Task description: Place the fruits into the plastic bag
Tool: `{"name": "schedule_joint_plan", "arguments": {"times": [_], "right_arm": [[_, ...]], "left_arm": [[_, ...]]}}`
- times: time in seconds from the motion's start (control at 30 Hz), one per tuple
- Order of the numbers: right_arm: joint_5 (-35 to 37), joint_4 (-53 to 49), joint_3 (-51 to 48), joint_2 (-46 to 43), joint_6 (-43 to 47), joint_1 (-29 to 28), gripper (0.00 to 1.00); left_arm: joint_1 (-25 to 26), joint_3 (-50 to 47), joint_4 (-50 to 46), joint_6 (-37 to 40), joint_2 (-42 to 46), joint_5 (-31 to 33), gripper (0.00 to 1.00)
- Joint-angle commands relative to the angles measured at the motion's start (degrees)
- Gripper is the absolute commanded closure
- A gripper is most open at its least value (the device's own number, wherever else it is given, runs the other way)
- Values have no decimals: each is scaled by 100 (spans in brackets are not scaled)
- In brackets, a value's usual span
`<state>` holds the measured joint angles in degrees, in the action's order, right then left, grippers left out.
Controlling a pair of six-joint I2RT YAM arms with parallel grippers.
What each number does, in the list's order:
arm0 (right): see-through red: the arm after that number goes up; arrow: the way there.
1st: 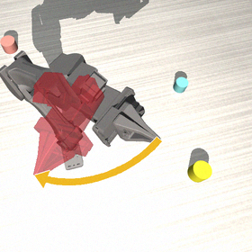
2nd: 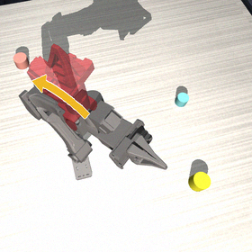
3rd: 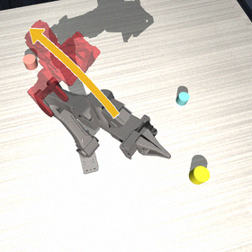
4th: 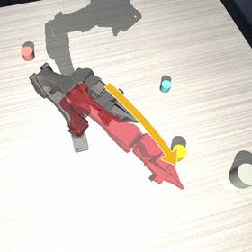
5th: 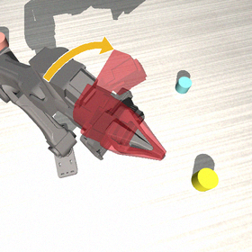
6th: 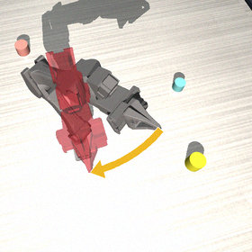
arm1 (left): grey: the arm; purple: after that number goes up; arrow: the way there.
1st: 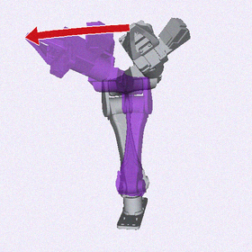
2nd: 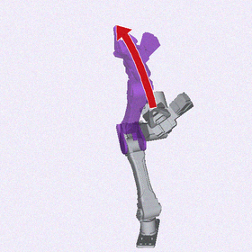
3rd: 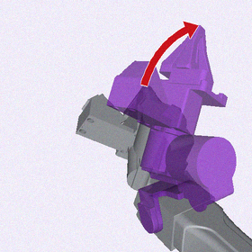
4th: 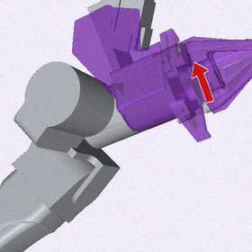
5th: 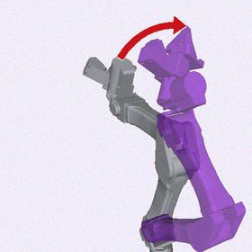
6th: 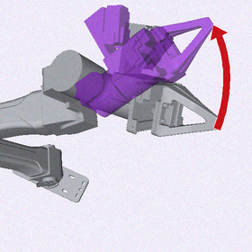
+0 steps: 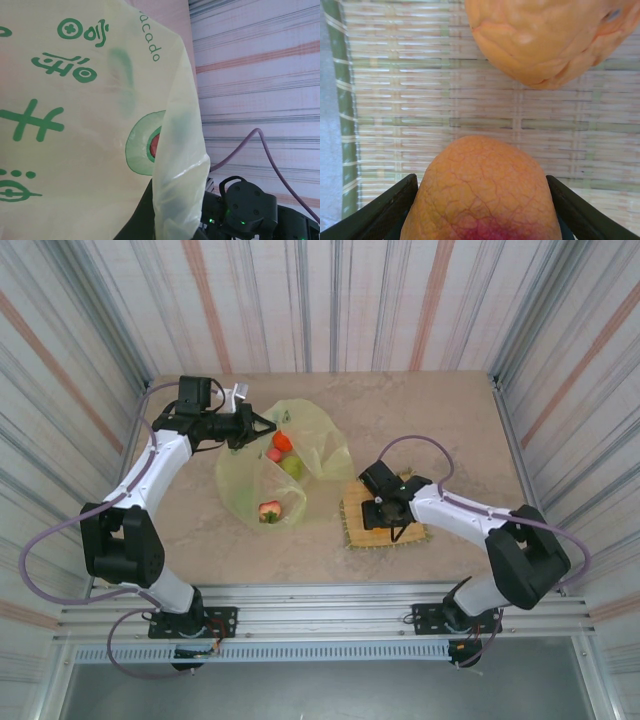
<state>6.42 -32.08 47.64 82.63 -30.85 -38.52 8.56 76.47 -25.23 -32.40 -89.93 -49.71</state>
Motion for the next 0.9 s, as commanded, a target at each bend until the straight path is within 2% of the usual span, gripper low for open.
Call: {"name": "schedule_joint_plan", "arguments": {"times": [0.0,0.2,0.47,0.63,0.87], "right_arm": [[195,-283,85,-306,141,35,36],[131,-166,331,-896,559,-86,37],[-302,750,325,-1373,1071,-773,37],[-338,1251,493,-1043,1293,-1175,37],[-350,1892,997,-23,1750,-1421,37]], "left_arm": [[-73,-44,-8,7,134,-47,100],[-73,-45,-8,4,151,-47,100],[-73,-44,-8,-8,136,-47,100],[-68,-44,-8,-9,142,-47,100],[-73,-44,1,-8,164,-55,100]]}}
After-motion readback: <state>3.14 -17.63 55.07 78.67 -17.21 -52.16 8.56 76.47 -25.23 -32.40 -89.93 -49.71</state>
